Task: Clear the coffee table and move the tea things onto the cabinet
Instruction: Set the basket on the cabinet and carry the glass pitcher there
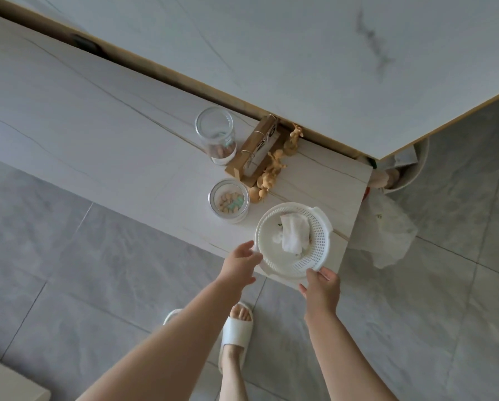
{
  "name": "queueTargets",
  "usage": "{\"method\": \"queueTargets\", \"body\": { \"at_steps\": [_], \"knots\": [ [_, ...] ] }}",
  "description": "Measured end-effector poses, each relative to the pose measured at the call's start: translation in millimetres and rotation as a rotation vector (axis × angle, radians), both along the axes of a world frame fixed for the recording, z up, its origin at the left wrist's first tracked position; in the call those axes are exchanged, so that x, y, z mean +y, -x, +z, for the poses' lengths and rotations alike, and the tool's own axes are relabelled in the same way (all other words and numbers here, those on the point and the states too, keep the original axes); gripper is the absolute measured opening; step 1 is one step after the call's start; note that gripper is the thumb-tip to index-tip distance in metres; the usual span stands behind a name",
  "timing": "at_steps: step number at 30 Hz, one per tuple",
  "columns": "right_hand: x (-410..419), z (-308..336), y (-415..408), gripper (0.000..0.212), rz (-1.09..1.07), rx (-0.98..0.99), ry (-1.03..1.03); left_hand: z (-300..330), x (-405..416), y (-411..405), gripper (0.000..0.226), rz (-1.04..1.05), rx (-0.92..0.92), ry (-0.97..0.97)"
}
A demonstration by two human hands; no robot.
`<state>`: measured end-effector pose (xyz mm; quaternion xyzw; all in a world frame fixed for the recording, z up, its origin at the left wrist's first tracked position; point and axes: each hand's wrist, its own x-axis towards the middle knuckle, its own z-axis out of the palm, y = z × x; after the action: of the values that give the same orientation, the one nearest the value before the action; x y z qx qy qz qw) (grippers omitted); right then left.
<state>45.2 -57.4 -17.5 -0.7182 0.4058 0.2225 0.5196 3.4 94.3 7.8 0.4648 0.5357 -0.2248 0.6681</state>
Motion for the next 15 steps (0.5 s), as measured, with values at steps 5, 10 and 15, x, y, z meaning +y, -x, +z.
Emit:
{"method": "queueTargets", "body": {
  "at_steps": [5,10,15],
  "knots": [
    [12.2,39.9,33.5,0.029,0.377,0.134,-0.003,41.7,9.1,38.9,0.042,-0.079,0.003,-0.095],
    [45.6,95.4,69.6,0.026,0.962,-0.004,0.037,94.8,34.6,98.1,0.041,-0.368,0.035,-0.304],
    [98.0,149.1,111.4,0.023,1.371,-0.119,0.091,149.5,75.3,172.8,0.041,-0.472,0.12,-0.435]
  ]
}}
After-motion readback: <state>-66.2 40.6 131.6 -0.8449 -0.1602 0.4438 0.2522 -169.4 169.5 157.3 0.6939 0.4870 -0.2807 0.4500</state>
